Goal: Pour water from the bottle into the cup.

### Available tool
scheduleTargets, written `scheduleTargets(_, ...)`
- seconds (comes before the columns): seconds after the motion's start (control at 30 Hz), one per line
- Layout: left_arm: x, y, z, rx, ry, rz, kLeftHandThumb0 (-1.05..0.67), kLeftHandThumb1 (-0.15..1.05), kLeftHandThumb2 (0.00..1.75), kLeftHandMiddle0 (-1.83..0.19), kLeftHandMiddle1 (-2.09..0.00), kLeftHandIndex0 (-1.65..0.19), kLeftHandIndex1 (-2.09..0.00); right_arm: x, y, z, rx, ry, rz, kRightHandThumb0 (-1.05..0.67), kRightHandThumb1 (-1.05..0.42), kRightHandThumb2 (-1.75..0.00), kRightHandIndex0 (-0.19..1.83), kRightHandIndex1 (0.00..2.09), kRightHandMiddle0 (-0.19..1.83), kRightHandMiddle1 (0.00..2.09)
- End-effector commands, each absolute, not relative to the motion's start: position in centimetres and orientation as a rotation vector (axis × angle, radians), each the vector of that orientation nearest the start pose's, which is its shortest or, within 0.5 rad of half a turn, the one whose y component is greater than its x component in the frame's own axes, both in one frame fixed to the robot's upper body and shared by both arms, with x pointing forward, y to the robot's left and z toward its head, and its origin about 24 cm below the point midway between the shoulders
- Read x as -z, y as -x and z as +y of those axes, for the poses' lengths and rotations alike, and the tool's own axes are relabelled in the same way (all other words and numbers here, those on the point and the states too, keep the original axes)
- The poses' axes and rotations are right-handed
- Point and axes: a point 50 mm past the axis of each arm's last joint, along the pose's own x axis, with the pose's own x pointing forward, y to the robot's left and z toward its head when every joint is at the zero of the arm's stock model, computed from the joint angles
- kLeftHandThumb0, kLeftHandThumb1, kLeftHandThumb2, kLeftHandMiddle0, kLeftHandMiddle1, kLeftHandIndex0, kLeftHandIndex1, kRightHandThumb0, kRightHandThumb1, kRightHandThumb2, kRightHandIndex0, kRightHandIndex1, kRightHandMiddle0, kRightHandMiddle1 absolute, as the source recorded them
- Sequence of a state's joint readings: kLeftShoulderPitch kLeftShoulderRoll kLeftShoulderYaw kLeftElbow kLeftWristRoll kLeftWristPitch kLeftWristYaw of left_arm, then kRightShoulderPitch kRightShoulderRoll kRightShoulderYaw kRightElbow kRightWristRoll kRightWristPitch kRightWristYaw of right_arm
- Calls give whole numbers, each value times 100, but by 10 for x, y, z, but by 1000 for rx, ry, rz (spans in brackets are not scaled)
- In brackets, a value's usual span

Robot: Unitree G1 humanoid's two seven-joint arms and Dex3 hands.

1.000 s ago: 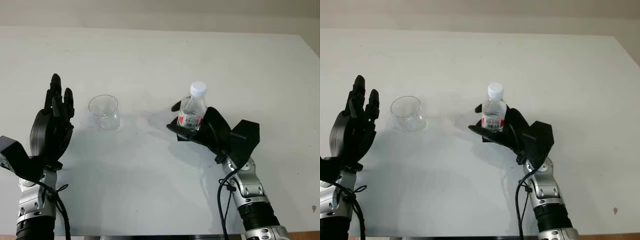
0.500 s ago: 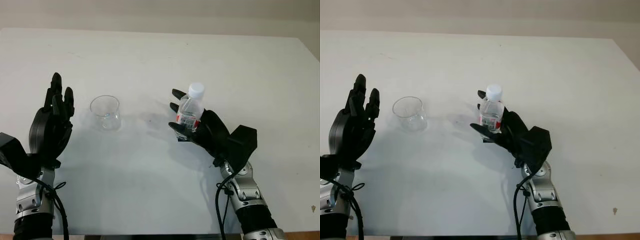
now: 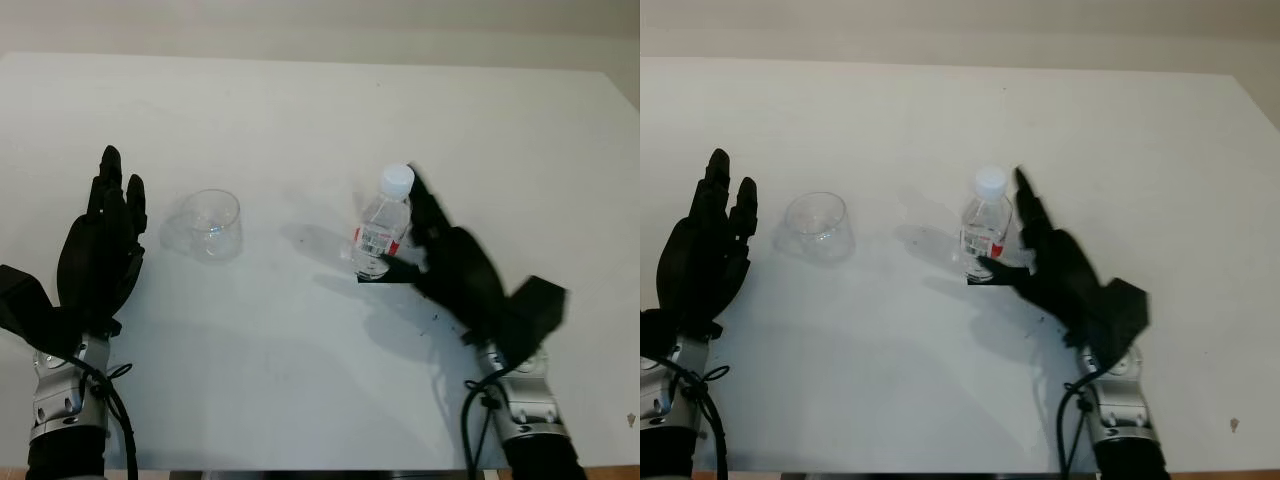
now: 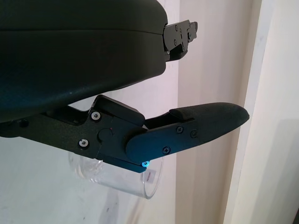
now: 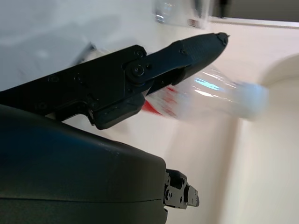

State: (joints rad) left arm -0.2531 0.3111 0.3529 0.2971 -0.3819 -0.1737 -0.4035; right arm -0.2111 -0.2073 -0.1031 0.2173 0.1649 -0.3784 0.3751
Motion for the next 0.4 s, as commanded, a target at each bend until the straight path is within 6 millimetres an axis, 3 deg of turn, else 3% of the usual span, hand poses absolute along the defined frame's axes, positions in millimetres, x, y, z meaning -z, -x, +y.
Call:
scheduleTargets(0.0, -97, -287, 270, 47, 76, -289, -82, 105, 68, 19, 0, 19, 0, -93, -281, -189, -297, 84, -412, -93, -99, -5, -19, 0, -19, 0)
scheduleTargets(0.37, -95, -282, 269, 34, 78, -286, -81, 105, 67, 19, 0, 19, 0, -93, -276, -191, -314, 80, -423, -94, -99, -5, -19, 0, -19, 0)
